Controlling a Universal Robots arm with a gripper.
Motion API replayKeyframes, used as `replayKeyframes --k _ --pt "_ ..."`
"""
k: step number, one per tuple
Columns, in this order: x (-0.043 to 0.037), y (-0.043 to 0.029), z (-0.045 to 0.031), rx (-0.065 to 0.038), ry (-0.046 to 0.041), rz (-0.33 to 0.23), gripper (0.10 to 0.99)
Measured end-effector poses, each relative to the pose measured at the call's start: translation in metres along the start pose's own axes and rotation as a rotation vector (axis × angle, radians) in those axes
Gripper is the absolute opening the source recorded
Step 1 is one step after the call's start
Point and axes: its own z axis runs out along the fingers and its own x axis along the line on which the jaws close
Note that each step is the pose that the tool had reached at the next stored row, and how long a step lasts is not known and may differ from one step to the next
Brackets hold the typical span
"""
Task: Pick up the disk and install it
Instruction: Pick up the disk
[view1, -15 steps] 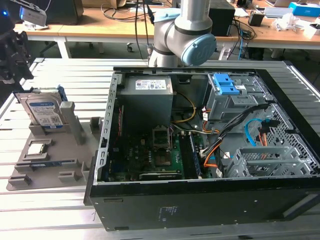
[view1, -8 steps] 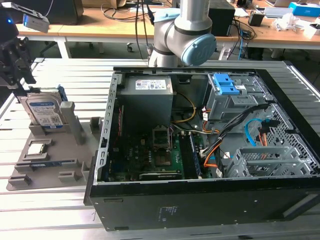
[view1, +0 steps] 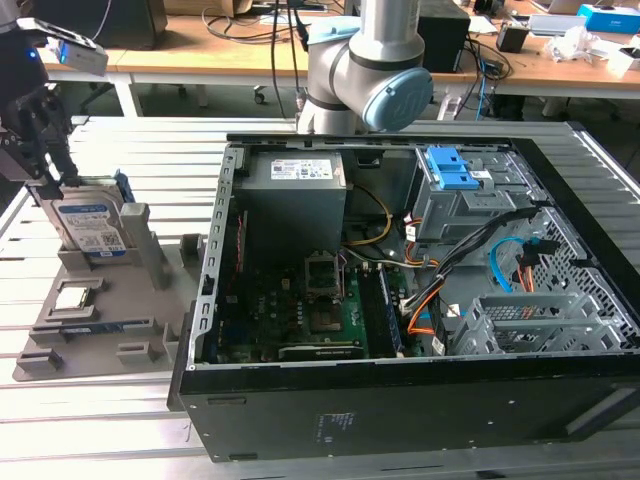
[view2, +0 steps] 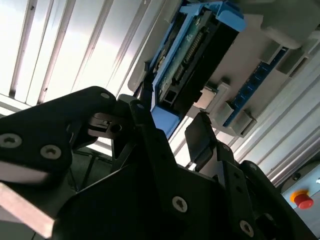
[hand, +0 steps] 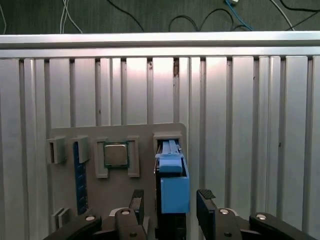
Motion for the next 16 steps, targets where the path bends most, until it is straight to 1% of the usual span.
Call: replayKeyframes --k 1,3,4,5,8,10,11,14,16 --pt "-0.0001 -0.0002 0.001 0.001 -0.0018 -0.01 0.541" --pt "-0.0002 -0.0006 0.0041 0.001 -0.0022 -0.017 0.541" --pt "-0.0004 -0.0013 0.0083 0.001 -0.0035 -0.017 0.541" --pt "-0.0005 -0.0016 0.0109 0.001 -0.0042 -0.017 0.541" --pt "-0.0007 -0.0017 0.0169 0.001 -0.0061 -0.017 0.541" --pt "-0.0009 -0.0017 0.021 0.001 -0.0149 -0.017 0.541" --pt "-0.0011 -0.0016 0.0238 0.001 -0.0166 -0.017 0.541" --pt "-0.0014 -0.0015 0.0307 0.001 -0.0178 -0.017 0.541" --pt "-0.0014 -0.0015 0.0329 -0.002 -0.0179 -0.017 0.541"
